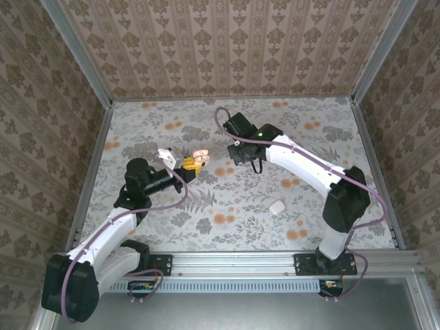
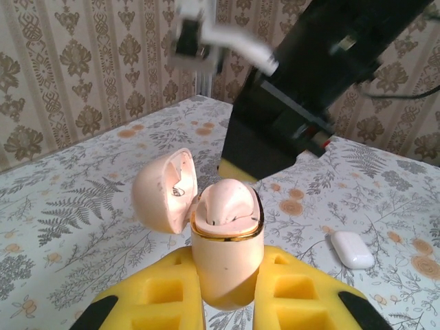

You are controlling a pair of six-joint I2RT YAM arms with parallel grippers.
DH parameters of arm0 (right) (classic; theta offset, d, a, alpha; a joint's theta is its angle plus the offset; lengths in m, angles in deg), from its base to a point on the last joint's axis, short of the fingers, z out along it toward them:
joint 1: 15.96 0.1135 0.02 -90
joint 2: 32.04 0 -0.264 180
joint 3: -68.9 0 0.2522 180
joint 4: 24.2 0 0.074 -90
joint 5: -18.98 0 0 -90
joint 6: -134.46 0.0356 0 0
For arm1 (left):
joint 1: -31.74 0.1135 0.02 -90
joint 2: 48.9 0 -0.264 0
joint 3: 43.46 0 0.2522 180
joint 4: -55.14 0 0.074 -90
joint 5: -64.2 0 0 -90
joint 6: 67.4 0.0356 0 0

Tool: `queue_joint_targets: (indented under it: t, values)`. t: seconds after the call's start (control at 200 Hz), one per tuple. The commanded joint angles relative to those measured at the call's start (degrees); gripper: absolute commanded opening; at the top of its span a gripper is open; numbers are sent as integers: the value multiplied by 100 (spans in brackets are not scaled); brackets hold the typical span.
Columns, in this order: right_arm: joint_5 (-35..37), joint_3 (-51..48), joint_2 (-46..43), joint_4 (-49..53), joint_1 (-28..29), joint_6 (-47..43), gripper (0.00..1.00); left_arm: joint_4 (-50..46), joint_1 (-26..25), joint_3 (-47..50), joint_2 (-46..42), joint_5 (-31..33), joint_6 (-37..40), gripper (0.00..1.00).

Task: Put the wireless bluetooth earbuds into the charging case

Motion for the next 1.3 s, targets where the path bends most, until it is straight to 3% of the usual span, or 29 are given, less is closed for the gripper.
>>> queue_joint_targets:
  t: [0.0, 0.185, 0.42, 0.925, 1.295]
  values:
    - [720, -11, -478, -92, 357, -632, 17, 127, -75, -274, 48, -206, 20, 0]
    - [1114, -29, -972, -484, 866, -1204, 16, 113, -149, -366, 85, -279, 1, 0]
    - [853, -338, -1489, -1220, 1300, -1873, 17, 92, -226, -504, 139, -489, -98, 0]
    - [156, -619, -1760, -1586, 1320, -1903, 18, 551, -350, -344, 78, -561, -183, 0]
    - [-138, -767, -2021, -1679, 1332, -2537, 19, 458, -365, -449, 77, -785, -177, 0]
